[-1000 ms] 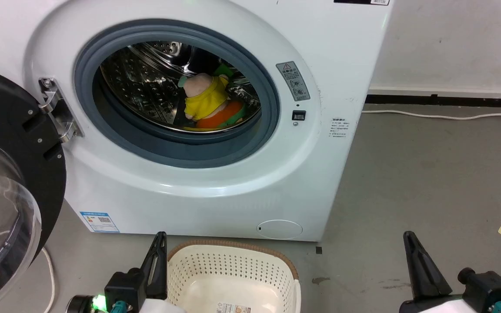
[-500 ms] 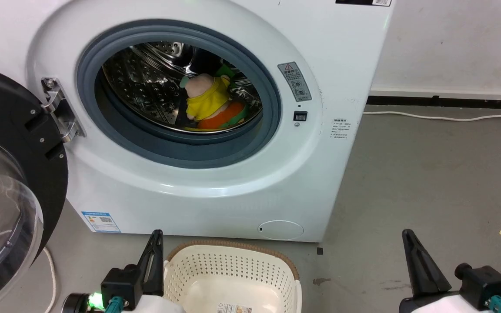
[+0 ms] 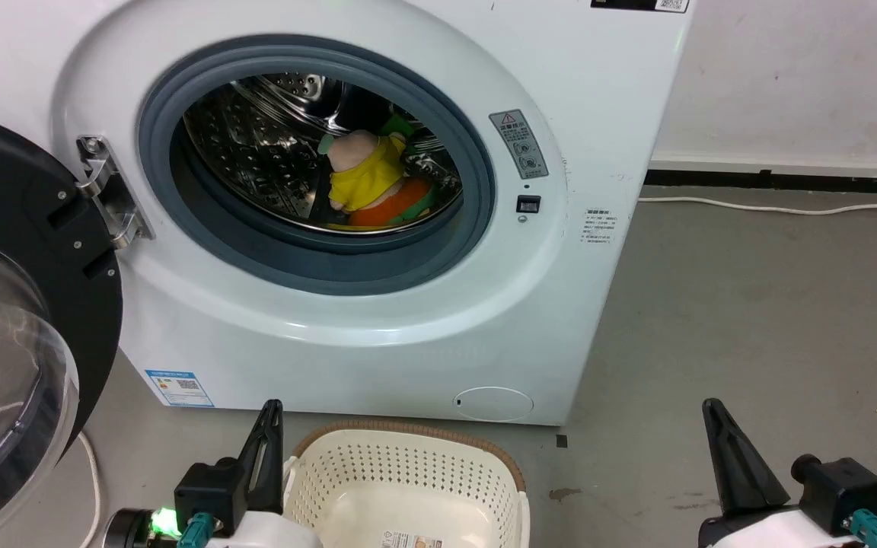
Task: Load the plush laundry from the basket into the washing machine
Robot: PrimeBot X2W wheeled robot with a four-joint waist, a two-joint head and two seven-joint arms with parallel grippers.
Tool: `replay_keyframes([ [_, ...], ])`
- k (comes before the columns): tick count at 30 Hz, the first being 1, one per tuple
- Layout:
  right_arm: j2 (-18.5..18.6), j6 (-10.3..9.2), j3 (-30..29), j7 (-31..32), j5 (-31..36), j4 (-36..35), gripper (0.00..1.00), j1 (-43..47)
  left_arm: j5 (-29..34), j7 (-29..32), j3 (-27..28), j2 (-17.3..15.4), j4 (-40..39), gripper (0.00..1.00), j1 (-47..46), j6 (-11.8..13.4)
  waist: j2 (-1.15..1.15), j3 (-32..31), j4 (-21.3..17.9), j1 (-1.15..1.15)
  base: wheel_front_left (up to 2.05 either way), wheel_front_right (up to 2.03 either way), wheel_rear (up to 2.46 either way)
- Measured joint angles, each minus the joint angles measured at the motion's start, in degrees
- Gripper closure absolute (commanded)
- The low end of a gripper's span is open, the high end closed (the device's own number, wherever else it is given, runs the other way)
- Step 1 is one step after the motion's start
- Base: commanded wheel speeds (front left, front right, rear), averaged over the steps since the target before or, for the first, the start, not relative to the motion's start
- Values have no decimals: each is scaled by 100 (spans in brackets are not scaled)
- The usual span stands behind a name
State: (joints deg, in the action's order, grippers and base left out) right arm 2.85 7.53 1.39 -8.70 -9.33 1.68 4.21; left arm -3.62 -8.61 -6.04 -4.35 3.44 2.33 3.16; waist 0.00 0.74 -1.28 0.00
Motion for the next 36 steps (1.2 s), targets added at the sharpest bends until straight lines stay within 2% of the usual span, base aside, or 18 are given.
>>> replay_keyframes([
  [36, 0, 0, -67, 410, 438, -58, 100, -140, 152, 409, 299, 49, -152, 100, -46, -140, 0, -37, 63, 0, 0, 0, 0],
])
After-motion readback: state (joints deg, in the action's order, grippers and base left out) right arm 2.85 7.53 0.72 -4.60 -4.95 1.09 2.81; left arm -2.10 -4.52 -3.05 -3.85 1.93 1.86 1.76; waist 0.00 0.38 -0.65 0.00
